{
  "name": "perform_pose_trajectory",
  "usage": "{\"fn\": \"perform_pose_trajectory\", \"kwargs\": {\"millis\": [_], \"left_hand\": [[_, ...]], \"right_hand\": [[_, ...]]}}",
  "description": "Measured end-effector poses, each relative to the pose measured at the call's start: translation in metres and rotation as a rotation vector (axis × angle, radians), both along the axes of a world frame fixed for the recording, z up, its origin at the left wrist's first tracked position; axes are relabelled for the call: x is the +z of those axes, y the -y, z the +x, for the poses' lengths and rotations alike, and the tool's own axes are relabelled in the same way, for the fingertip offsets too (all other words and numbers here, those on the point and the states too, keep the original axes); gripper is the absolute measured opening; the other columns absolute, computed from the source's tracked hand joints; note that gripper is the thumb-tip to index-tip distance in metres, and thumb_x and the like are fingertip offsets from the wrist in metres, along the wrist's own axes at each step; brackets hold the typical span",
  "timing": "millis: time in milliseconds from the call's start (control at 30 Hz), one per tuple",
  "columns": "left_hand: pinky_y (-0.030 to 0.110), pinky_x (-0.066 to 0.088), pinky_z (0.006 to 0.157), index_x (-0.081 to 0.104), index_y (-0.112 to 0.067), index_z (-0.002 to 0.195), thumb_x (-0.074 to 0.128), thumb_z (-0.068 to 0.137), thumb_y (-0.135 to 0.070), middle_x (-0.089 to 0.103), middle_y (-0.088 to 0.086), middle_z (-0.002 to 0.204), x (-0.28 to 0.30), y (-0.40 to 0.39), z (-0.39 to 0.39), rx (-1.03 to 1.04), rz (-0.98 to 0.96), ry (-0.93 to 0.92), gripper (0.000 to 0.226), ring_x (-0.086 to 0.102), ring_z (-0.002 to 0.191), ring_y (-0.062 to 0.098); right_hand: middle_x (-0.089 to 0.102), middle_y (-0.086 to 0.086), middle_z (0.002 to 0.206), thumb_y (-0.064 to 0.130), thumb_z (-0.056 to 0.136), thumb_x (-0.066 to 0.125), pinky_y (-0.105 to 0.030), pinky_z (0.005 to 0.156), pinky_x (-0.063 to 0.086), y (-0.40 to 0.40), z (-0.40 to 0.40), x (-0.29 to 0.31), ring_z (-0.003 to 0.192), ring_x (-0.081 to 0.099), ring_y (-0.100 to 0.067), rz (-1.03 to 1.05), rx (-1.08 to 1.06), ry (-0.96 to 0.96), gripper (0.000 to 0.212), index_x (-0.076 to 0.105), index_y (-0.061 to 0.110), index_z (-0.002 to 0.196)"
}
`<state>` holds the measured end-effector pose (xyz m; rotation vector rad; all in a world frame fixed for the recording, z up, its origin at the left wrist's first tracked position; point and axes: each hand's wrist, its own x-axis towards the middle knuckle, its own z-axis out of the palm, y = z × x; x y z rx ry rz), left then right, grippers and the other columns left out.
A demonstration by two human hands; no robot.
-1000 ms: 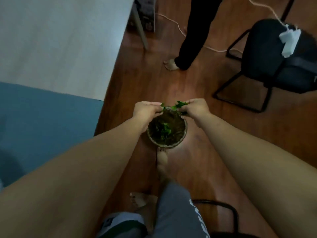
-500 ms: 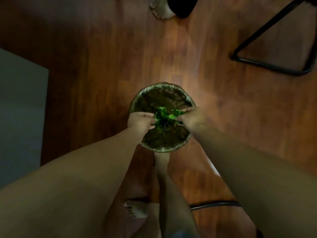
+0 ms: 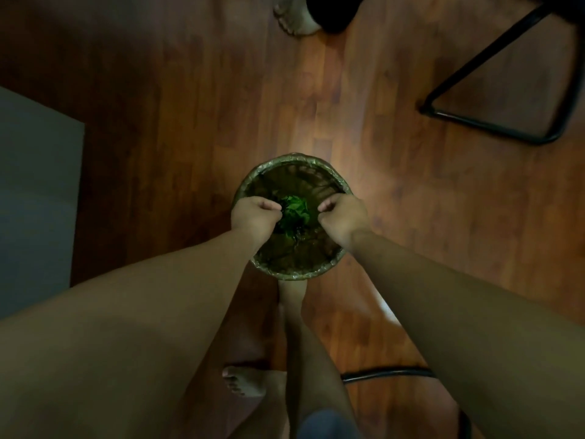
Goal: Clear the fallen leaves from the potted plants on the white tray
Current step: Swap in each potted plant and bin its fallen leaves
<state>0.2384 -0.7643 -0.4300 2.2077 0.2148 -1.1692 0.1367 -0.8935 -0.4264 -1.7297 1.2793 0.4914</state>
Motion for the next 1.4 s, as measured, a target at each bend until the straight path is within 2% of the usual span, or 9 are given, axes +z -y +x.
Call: {"fn": "perform_pose_trajectory", "kwargs": {"millis": [200,300,433,533,700,800,933,1133,1400], "left_hand": [[0.024,0.056,0.079,0.075,-0.015,0.102,0.072,0.084,-0.012,0.073,0.007,0.103,0.078,0.003,0.001,-0.033,-0.031,0.085,0.019,0.068,0.088,0.018],[0.024,0.051,0.092,0.074,-0.014,0.109,0.070,0.086,-0.016,0.069,0.005,0.118,0.136,-0.004,0.006,-0.030,-0.072,0.152,0.023,0.065,0.105,0.019],[0.025,0.049,0.091,0.074,-0.013,0.100,0.076,0.081,-0.028,0.071,0.002,0.109,0.234,-0.026,0.012,-0.067,-0.135,0.205,0.024,0.064,0.103,0.017],[0.019,0.042,0.081,0.074,-0.014,0.100,0.079,0.078,-0.025,0.067,-0.003,0.101,0.309,-0.056,0.015,-0.102,-0.158,0.290,0.026,0.060,0.095,0.011],[0.020,0.049,0.084,0.077,-0.015,0.092,0.080,0.076,-0.012,0.074,0.006,0.100,0.413,-0.129,0.026,-0.041,-0.155,0.527,0.016,0.068,0.092,0.018],[0.030,0.057,0.077,0.076,-0.015,0.089,0.080,0.074,-0.007,0.067,0.007,0.075,0.454,-0.181,0.034,0.047,-0.165,0.605,0.017,0.062,0.070,0.021],[0.022,0.040,0.057,0.074,-0.015,0.097,0.079,0.076,-0.007,0.050,-0.004,0.059,0.481,-0.260,0.034,0.165,-0.116,0.658,0.023,0.052,0.057,0.015],[0.014,0.038,0.042,0.074,-0.021,0.092,0.078,0.075,-0.008,0.057,-0.004,0.058,0.478,-0.355,0.009,0.422,-0.082,0.640,0.022,0.052,0.047,0.007],[0.025,0.054,0.080,0.075,-0.022,0.090,0.073,0.076,-0.011,0.067,0.000,0.076,0.441,-0.442,-0.061,0.981,0.040,0.608,0.018,0.066,0.078,0.020]], "right_hand": [[0.067,0.000,0.089,0.004,0.085,0.057,-0.019,0.072,0.043,-0.004,-0.003,0.072,0.082,0.061,-0.014,-0.089,0.033,0.068,0.026,0.063,0.024,0.069],[0.072,-0.007,0.102,0.005,0.085,0.058,-0.018,0.072,0.041,-0.013,-0.002,0.128,0.086,0.063,-0.017,-0.096,0.090,0.066,0.019,0.072,0.018,0.088],[0.074,-0.009,0.106,0.011,0.084,0.060,-0.020,0.078,0.045,-0.030,0.006,0.226,0.101,0.068,-0.024,-0.189,0.188,0.085,0.025,0.074,0.010,0.105],[0.074,-0.010,0.104,0.017,0.082,0.062,-0.029,0.086,0.054,-0.052,0.015,0.301,0.101,0.069,-0.027,-0.268,0.276,0.131,0.025,0.075,0.009,0.102],[0.071,-0.005,0.117,0.023,0.087,0.062,-0.030,0.094,0.049,-0.105,0.042,0.405,0.110,0.064,-0.022,-0.352,0.455,0.261,0.029,0.071,0.012,0.113],[0.070,-0.004,0.118,0.025,0.085,0.063,-0.032,0.098,0.051,-0.146,0.065,0.448,0.111,0.063,-0.022,-0.373,0.539,0.329,0.031,0.071,0.015,0.113],[0.072,-0.005,0.117,0.023,0.082,0.063,-0.027,0.095,0.048,-0.215,0.096,0.484,0.111,0.064,-0.022,-0.426,0.717,0.406,0.033,0.072,0.015,0.112],[0.071,-0.006,0.119,0.018,0.081,0.061,-0.024,0.096,0.045,-0.310,0.129,0.488,0.114,0.063,-0.022,-0.406,1.001,0.439,0.037,0.069,0.013,0.117],[0.072,-0.022,0.109,0.011,0.082,0.061,-0.039,0.093,0.050,-0.430,0.162,0.461,0.106,0.064,-0.036,-0.347,1.419,0.483,0.028,0.071,-0.003,0.104]]}}
